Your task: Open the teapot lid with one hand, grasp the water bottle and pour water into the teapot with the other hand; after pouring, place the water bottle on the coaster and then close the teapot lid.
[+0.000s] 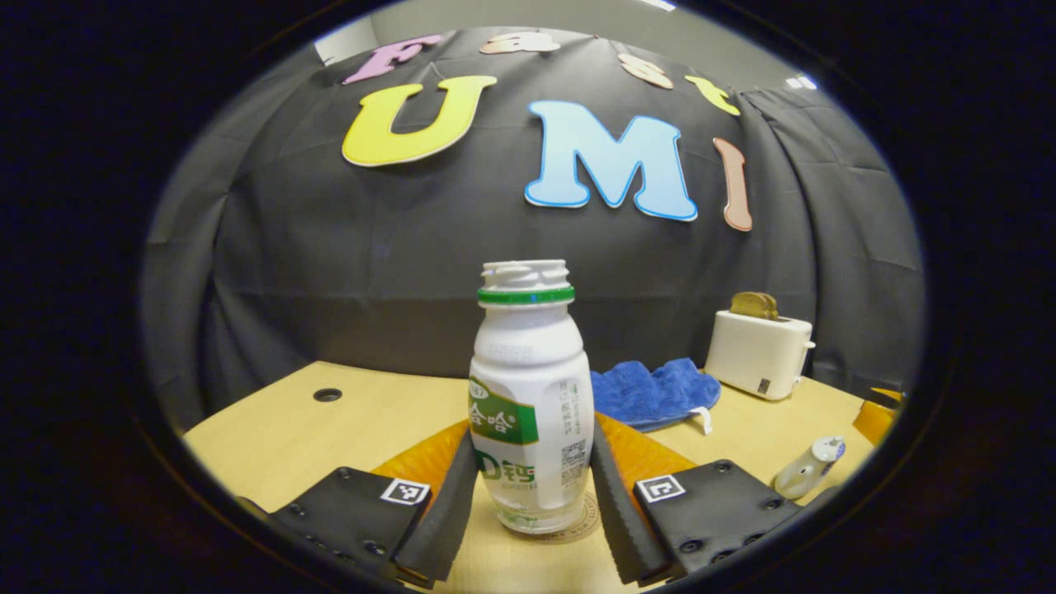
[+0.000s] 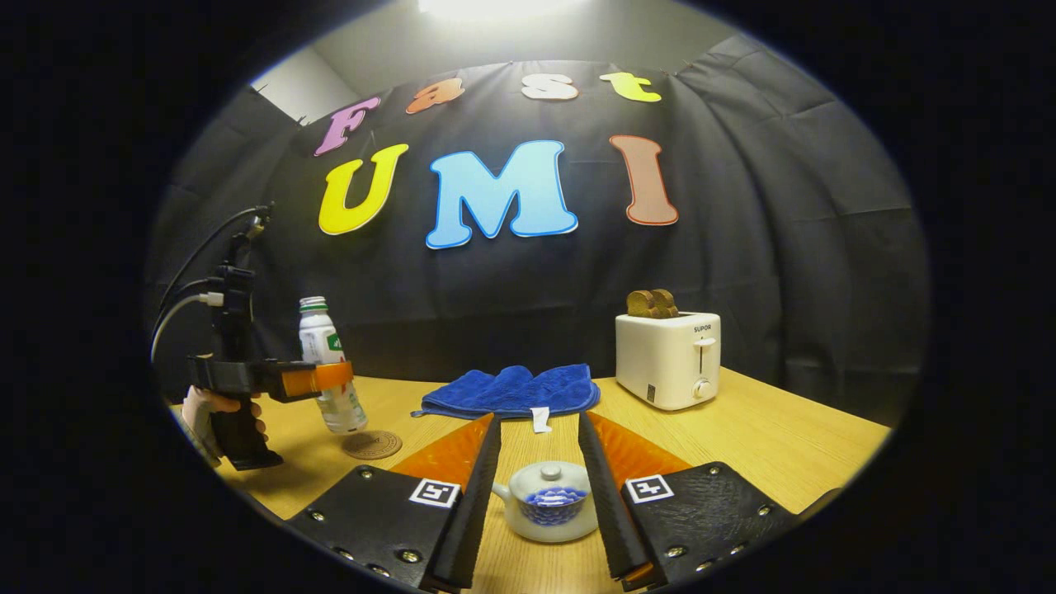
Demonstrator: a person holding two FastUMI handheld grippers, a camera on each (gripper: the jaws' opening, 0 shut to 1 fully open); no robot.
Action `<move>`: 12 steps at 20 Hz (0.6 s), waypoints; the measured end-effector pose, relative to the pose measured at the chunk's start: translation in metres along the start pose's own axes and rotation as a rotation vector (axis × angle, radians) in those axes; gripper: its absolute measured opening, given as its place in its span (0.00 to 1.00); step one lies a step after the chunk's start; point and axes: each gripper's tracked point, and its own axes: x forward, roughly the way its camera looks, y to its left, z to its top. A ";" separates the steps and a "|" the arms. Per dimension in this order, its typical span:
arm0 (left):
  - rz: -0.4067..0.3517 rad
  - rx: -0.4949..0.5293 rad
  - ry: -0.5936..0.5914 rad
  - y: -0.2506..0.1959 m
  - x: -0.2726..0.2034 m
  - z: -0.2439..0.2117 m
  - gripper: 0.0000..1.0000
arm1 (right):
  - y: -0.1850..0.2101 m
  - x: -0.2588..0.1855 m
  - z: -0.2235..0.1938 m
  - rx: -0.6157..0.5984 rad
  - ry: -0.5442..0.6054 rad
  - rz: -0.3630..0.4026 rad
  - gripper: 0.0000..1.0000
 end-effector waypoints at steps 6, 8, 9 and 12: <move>0.006 -0.001 0.034 -0.002 0.020 -0.015 0.80 | -0.002 -0.001 0.002 0.010 -0.007 -0.007 0.58; 0.004 0.004 0.038 -0.004 0.022 -0.017 0.80 | -0.001 -0.001 0.004 0.010 -0.008 -0.003 0.58; 0.001 0.004 0.039 -0.004 0.022 -0.017 0.80 | 0.000 -0.002 0.004 0.009 -0.009 -0.001 0.58; 0.000 0.013 0.042 -0.007 0.023 -0.019 0.76 | 0.001 -0.003 0.004 0.014 -0.009 0.003 0.58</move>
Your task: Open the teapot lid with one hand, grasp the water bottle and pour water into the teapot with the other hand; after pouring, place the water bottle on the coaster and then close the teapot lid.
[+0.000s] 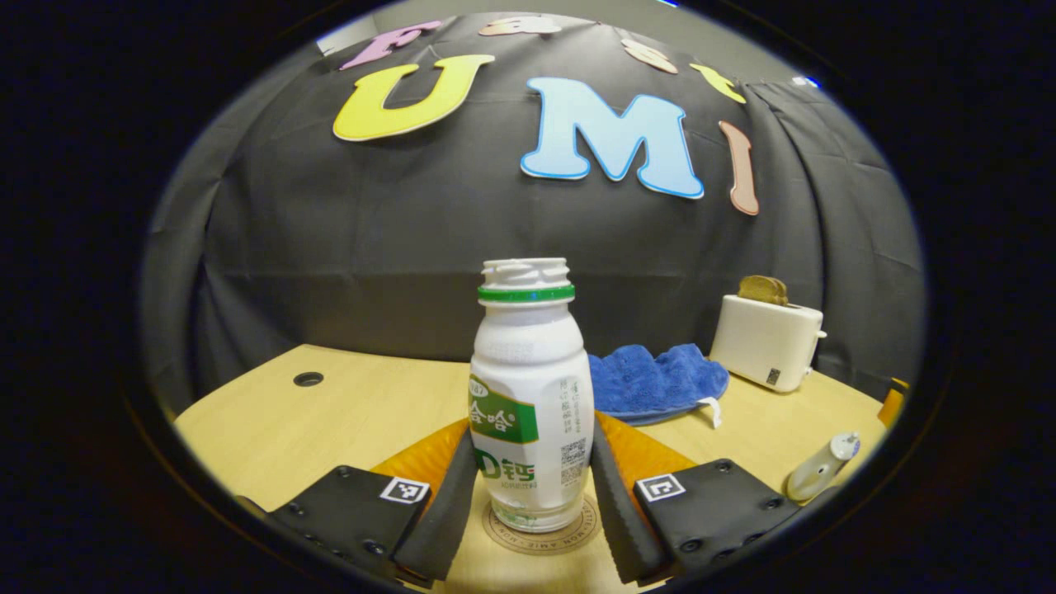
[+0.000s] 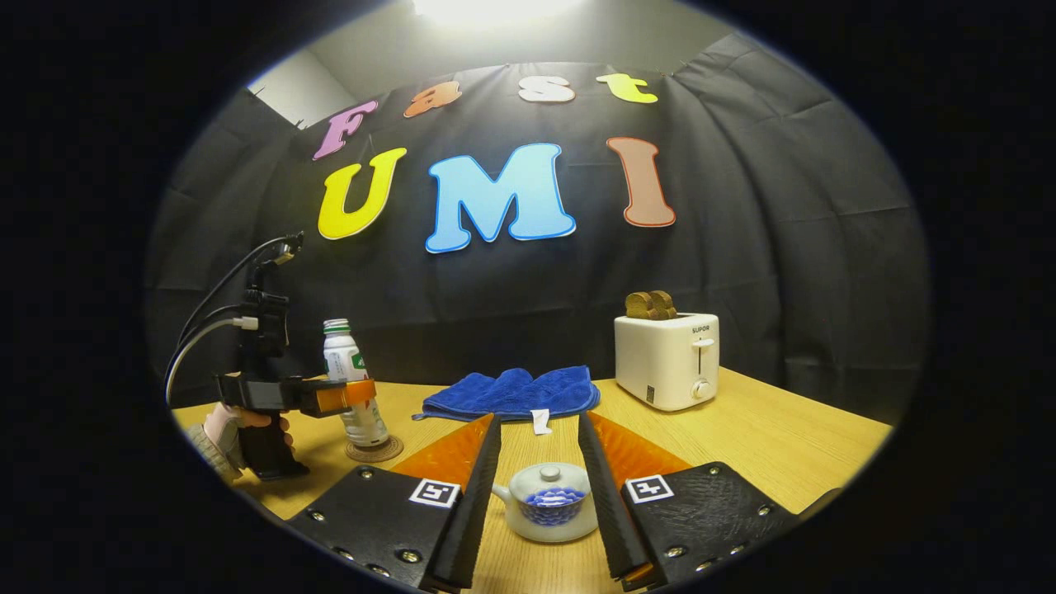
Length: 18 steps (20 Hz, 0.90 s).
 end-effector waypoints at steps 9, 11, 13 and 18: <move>0.000 0.003 0.003 -0.004 0.000 -0.007 0.80 | -0.005 0.000 0.000 0.010 0.000 -0.016 0.58; 0.004 0.024 -0.006 -0.006 -0.001 -0.008 0.77 | -0.005 0.000 0.000 0.012 -0.001 -0.016 0.58; 0.008 0.040 -0.013 -0.007 -0.002 -0.008 0.77 | -0.007 0.000 0.001 0.012 -0.004 -0.019 0.58; 0.012 0.047 -0.028 -0.010 -0.005 -0.009 0.81 | -0.008 0.000 0.002 0.019 -0.005 -0.023 0.58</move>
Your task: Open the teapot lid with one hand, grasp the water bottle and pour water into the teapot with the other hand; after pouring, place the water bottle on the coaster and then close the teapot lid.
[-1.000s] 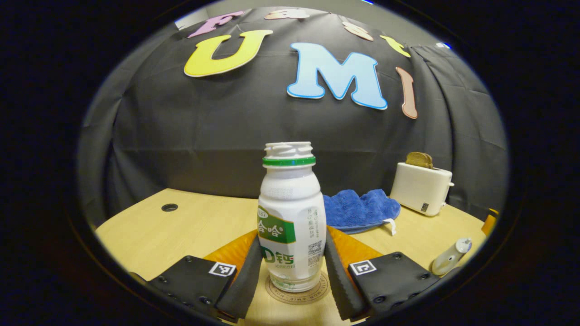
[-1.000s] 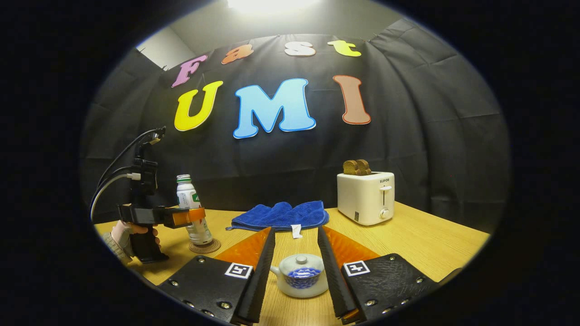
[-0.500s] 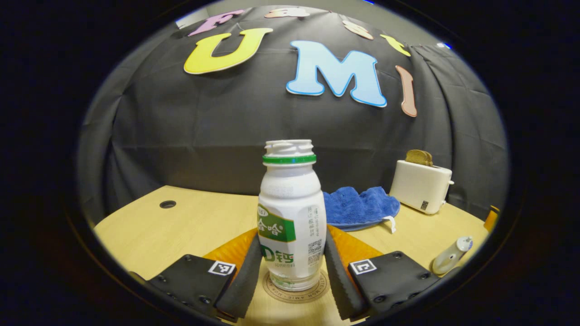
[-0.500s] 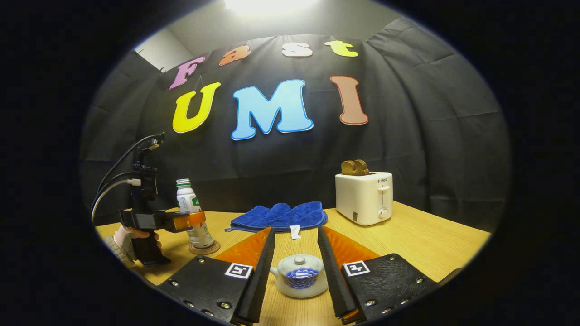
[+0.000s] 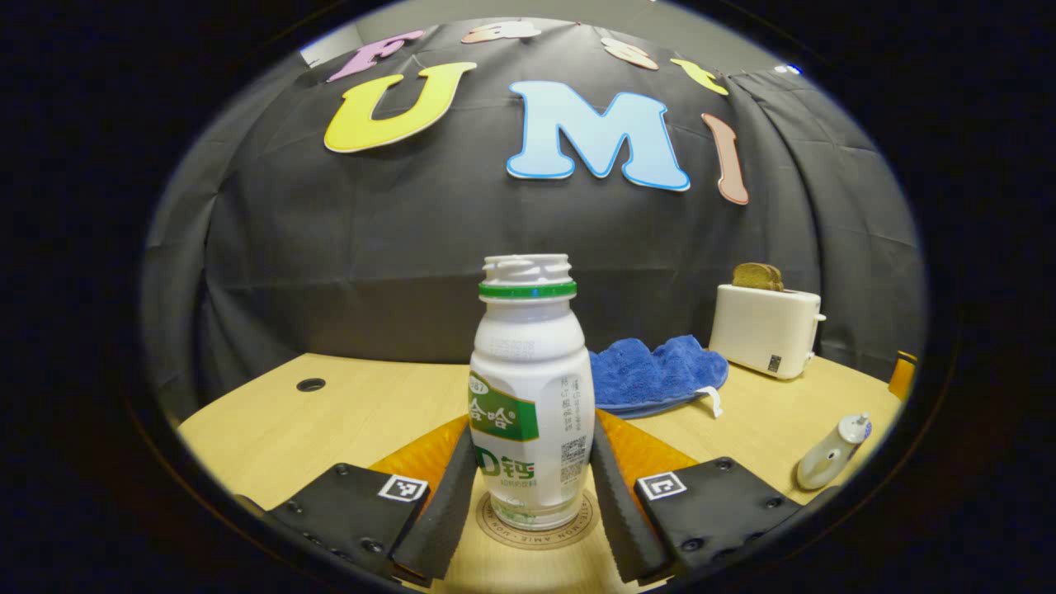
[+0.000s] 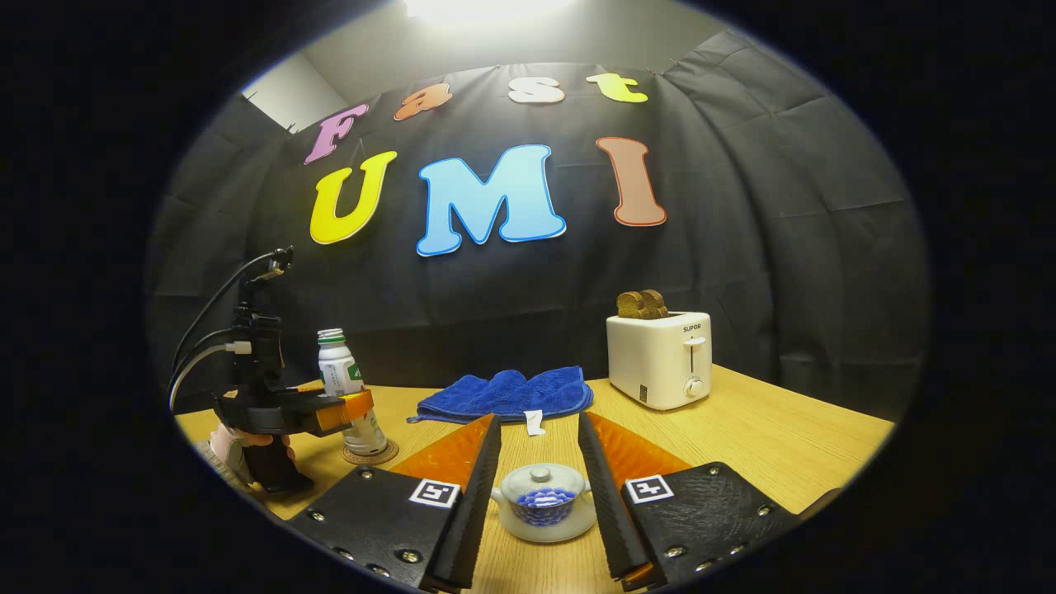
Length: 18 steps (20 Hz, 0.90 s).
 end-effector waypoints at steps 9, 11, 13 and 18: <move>0.001 0.011 -0.015 -0.006 -0.012 -0.002 0.97 | 0.000 -0.002 0.001 0.011 -0.003 0.004 0.58; 0.008 0.017 -0.029 -0.007 -0.018 0.003 1.00 | 0.000 -0.002 0.001 0.015 -0.004 0.004 0.58; 0.016 0.012 -0.040 -0.007 -0.026 0.005 1.00 | 0.001 -0.002 0.000 0.020 -0.001 0.007 0.58; 0.055 0.001 -0.069 -0.004 -0.064 0.007 1.00 | 0.003 -0.003 -0.001 0.027 0.005 0.011 0.58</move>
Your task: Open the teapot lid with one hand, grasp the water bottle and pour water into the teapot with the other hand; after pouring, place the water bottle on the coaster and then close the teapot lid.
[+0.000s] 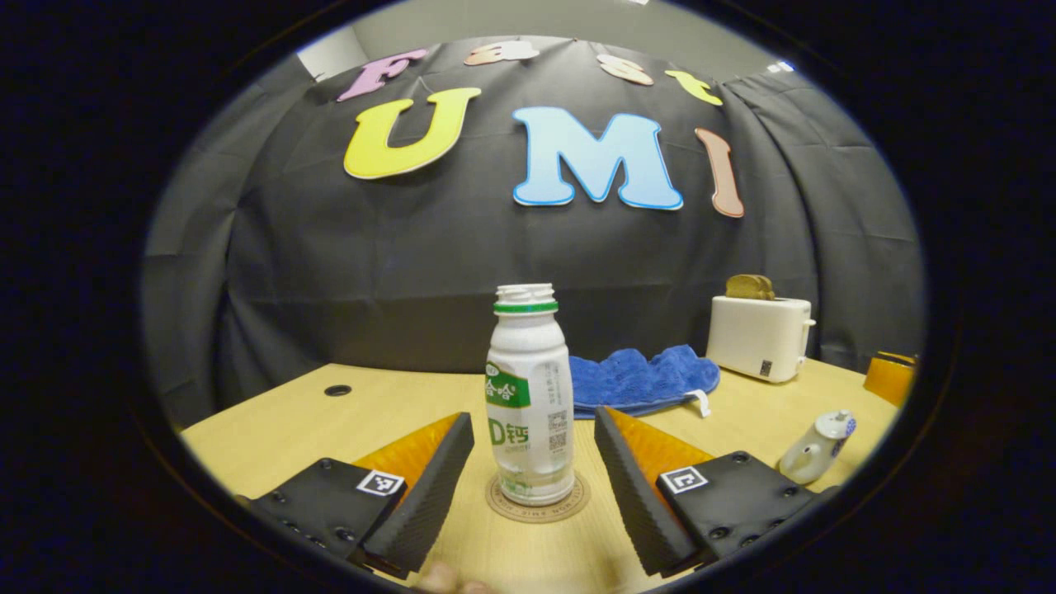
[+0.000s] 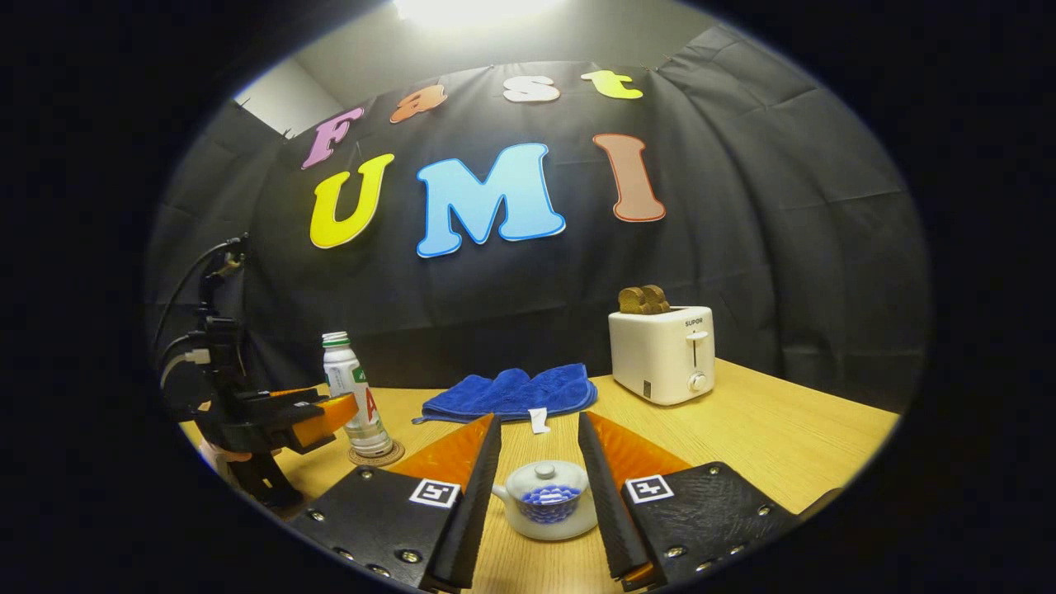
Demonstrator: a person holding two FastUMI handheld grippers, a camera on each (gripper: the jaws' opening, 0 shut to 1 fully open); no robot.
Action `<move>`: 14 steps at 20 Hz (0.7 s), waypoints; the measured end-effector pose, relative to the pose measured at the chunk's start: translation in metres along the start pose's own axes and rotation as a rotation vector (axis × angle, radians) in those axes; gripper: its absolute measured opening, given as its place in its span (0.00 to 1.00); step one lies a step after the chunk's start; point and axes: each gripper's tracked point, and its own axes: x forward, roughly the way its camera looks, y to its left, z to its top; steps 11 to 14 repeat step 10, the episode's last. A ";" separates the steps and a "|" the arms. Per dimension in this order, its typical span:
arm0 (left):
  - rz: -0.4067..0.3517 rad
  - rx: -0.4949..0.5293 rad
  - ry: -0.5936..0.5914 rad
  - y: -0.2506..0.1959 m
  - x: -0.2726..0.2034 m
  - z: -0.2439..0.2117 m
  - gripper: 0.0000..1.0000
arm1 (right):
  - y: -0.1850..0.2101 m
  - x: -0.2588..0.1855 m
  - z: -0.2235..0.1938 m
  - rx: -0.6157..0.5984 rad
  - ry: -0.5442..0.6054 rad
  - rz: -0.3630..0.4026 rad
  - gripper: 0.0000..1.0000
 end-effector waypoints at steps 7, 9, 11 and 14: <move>0.037 -0.057 -0.043 -0.013 -0.090 -0.005 0.99 | 0.005 -0.022 0.011 0.043 -0.069 -0.024 0.58; 0.053 -0.044 -0.086 -0.017 -0.122 0.001 0.99 | 0.010 -0.040 -0.002 0.064 -0.062 -0.034 0.58; 0.051 -0.033 -0.099 -0.021 -0.130 0.003 0.99 | 0.014 -0.046 -0.006 0.059 -0.054 -0.035 0.58; 0.051 -0.033 -0.099 -0.021 -0.130 0.003 0.99 | 0.014 -0.046 -0.006 0.059 -0.054 -0.035 0.58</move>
